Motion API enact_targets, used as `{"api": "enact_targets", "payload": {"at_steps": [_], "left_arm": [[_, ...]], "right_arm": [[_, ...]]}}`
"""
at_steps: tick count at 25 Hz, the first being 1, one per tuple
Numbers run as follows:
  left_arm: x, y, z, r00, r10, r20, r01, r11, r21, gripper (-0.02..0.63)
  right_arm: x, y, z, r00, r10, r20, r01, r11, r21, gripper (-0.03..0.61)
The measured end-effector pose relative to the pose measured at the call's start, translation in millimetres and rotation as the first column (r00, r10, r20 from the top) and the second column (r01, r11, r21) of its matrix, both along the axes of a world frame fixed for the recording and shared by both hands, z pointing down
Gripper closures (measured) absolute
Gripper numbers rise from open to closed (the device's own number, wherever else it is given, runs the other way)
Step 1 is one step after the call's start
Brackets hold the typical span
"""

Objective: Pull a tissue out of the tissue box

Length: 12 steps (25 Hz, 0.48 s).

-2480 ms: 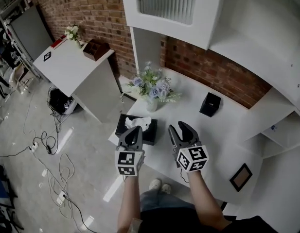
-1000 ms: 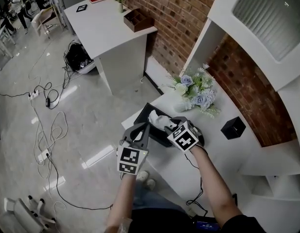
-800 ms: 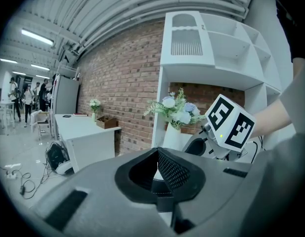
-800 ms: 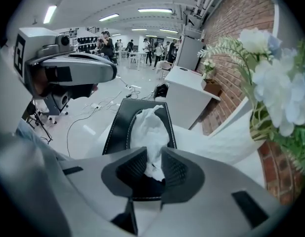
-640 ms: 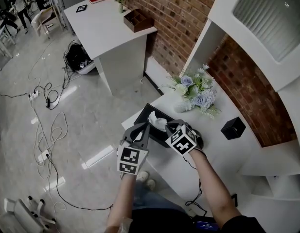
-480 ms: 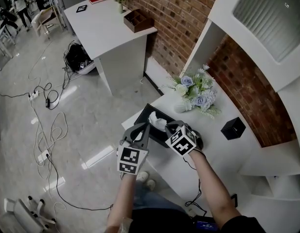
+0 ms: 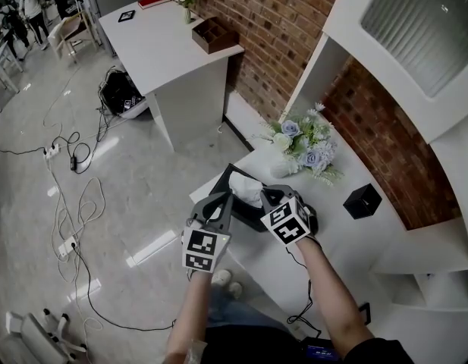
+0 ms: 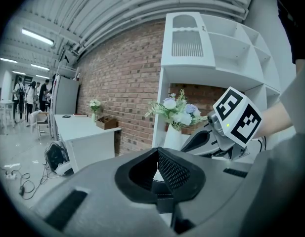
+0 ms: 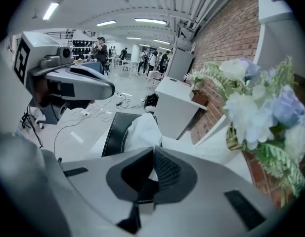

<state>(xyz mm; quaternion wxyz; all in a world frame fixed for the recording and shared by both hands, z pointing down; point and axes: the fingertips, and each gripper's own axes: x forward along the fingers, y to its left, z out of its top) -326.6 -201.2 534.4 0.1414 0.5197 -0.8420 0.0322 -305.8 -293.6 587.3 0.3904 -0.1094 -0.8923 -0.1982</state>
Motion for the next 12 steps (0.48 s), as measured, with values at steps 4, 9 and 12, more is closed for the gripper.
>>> {"api": "enact_targets", "payload": {"at_steps": [4,9,12], "left_arm": [[0.1,-0.4,-1.3,1.000,0.003,0.000,-0.003,1.000,0.003,0.604],[2.5,-2.1,-3.9,1.000,0.008,0.004,-0.008,1.000,0.007,0.604],[2.8,-0.2,-5.2,1.000,0.007,0.006,-0.008,1.000,0.010,0.604]], "right_arm": [[0.1,-5.6,-16.4,0.998,0.033,0.047,-0.035,0.999,0.030,0.577],[0.2,-10.8,-29.4,0.993,0.041,0.111,-0.046,0.998,0.042,0.577],[0.9,-10.9,-35.8,0.990,0.048,0.134,-0.055,0.998,0.044,0.577]]}}
